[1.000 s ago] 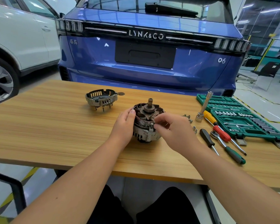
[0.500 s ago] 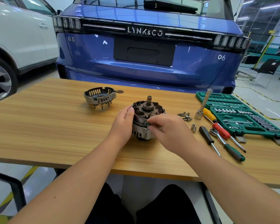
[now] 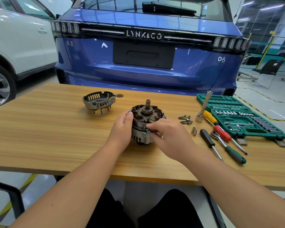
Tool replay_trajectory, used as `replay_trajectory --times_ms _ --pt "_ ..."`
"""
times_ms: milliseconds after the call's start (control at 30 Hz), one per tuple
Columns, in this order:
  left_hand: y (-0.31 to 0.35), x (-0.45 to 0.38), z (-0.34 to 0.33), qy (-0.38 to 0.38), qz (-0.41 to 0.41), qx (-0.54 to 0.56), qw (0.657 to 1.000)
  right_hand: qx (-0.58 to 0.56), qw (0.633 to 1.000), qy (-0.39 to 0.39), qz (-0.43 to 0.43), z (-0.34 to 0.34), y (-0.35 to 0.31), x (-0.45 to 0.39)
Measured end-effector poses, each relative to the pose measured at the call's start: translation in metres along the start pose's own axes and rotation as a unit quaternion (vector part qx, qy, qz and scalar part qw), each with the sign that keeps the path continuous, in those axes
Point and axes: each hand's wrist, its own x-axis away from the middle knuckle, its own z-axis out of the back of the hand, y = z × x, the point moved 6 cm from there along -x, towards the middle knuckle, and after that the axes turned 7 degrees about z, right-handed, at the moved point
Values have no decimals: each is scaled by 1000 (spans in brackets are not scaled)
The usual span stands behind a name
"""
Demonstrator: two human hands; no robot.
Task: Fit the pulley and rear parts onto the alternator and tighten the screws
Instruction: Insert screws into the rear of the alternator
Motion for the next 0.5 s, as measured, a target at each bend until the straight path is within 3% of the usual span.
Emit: replay_trajectory --times_ms 167,267,367,500 --pt "-1 1 2 2 -14 -24 1000 -80 995 30 -51 13 18 6" --pt "1 3 6 3 -28 -51 998 -51 989 48 -128 28 58 1" --pt "1 3 13 17 -27 -118 992 10 967 -24 -253 27 120 -9" --pt "11 5 22 78 -81 -163 980 47 904 -119 -409 20 196 -2"
